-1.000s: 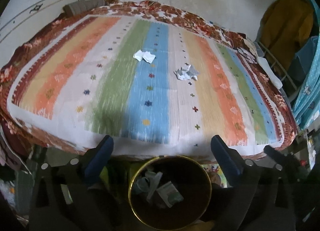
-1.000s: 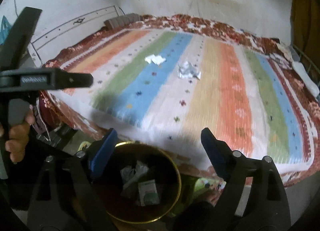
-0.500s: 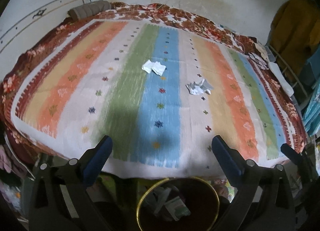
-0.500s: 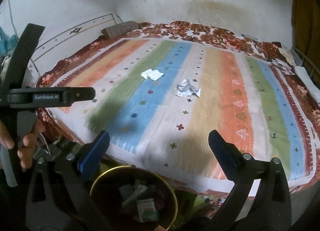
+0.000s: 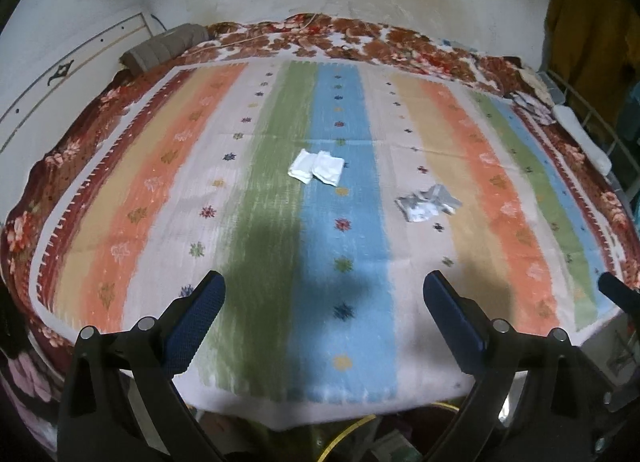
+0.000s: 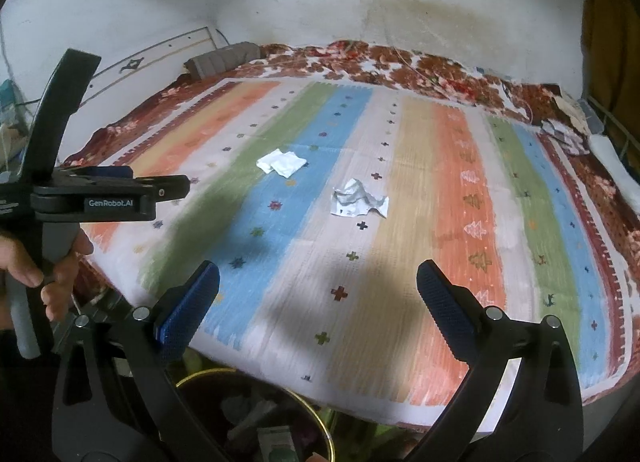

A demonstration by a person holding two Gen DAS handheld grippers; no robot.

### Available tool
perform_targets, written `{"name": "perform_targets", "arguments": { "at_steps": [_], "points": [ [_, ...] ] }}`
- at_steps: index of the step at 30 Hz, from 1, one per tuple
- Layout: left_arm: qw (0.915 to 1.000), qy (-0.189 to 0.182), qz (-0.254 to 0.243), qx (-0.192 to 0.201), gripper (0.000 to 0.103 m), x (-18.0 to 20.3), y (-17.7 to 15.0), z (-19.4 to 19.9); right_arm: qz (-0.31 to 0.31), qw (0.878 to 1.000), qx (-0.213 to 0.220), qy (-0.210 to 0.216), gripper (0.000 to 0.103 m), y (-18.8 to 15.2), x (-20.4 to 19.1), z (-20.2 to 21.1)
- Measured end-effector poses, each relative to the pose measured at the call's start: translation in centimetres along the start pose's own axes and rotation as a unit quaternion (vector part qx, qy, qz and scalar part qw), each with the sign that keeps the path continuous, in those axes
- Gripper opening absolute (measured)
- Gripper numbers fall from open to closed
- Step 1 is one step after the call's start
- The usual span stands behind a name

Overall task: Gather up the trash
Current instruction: 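Move the left tool to the white tissue while the right tool reaches the crumpled wrapper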

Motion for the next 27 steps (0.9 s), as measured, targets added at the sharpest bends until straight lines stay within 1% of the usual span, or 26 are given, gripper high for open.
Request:
{"name": "perform_targets", "arguments": {
  "at_steps": [2,4,7,10,14,17,22,27],
  "points": [
    [0.9997,-0.017,0.011,-0.012,0.097,-0.3,0.5,-1.6,-0.009,1.0,-0.005,-0.001,0.094,0.2,0.7,-0.8],
    [0.9996,-0.022,0.015,-0.01,0.097,-0.3,1.0,-2.6,-0.01,1.0,-0.008,-0.007,0.094,0.6,1.3,-1.7],
    [0.9998,-0.02,0.008,0.003,0.097,-0.2,1.8,-4.0,-0.008,1.0,-0.011,-0.012,0.094,1.0,2.0,-2.8],
    [0.9998,-0.021,0.0,0.006,0.097,0.1,2.4,-5.6,-0.012,1.0,-0.014,-0.015,0.094,1.6,3.0,-4.2],
    [0.9997,-0.021,0.004,-0.009,0.097,0.1,3.1,-8.0,-0.02,1.0,-0.015,-0.012,0.094,2.2,4.0,-5.8],
    [0.9996,-0.023,0.007,-0.013,0.097,0.2,3.9,-9.0,-0.025,0.999,-0.018,-0.009,0.094,2.7,4.7,-7.2],
    [0.9992,-0.032,0.005,-0.024,0.097,0.7,5.1,-10.9,-0.022,0.999,-0.026,-0.016,0.094,3.0,5.8,-9.4],
    [0.9989,-0.032,0.006,-0.032,0.097,0.9,6.0,-12.7,-0.015,0.999,-0.04,-0.03,0.094,3.2,7.1,-11.6]
  ]
}}
Point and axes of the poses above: each gripper's, at about its wrist camera, not at the fingertips, and z roughly against the way its jaws point, x to its right, y to its top, the point moved 4 cm from there along -z, roughly the way its jaws point, and after that the axes turned 14 degrees about y, right-handed, at the moved point
